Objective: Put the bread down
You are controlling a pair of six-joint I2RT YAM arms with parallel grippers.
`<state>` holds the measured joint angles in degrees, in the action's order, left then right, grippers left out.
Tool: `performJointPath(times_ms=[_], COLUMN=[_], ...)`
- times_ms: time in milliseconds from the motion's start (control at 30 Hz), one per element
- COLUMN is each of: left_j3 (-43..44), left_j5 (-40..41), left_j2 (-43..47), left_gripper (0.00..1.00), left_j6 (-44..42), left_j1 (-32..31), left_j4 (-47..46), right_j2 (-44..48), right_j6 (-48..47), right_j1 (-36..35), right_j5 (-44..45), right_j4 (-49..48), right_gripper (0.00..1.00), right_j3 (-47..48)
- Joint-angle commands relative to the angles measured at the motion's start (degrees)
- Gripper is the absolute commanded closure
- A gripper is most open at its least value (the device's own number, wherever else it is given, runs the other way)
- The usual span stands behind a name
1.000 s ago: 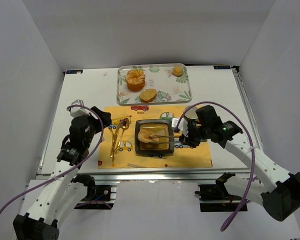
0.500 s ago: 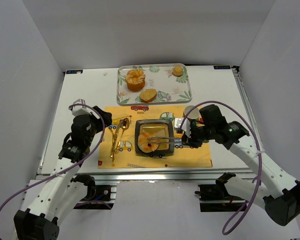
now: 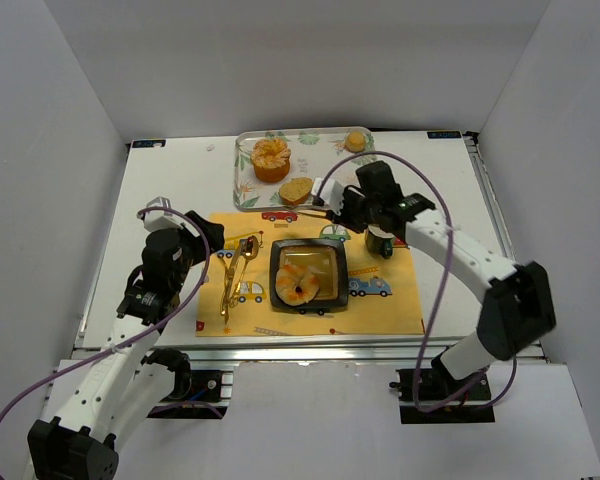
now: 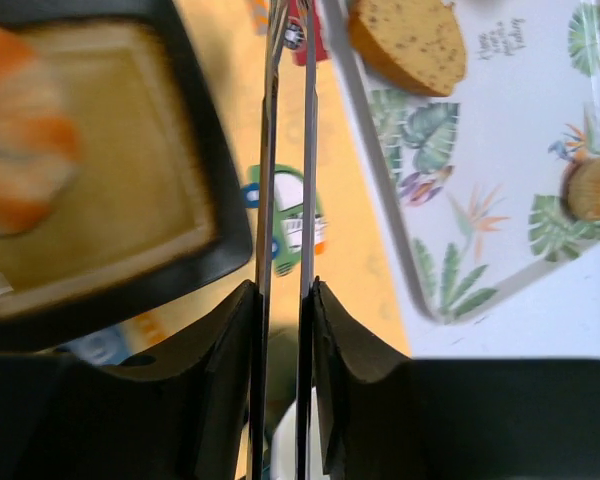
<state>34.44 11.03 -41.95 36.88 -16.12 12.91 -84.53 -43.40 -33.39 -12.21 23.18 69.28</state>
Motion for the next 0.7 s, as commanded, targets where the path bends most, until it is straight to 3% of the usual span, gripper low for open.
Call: performJointPath(times_ms=[0,300,667], left_j3=[0.19,-1.39,-1.74], left_j5=[-0.66,-0.39,-0.74], left_j2=[0.56,1.52,1.17], left_gripper=[0.16,0.16,0.16], left_j6=[-0.15,0.91,0.65], left_j1=[0.04,0.04,0.04], left_j4=[-1.83,-2.8,-2.8], right_j2=[-6.23,-16.01,-16.72], right_j6=[-5.99,-6.7,-4.86], right_j1=[0.34,1.39,1.48], right_j5=[4.47,6.32,4.65], right_j4=[-6.47,-7.45,-5.16], right_gripper=[0.66,0.59,0.56], right_j3=[6.12,14.3,14.66])
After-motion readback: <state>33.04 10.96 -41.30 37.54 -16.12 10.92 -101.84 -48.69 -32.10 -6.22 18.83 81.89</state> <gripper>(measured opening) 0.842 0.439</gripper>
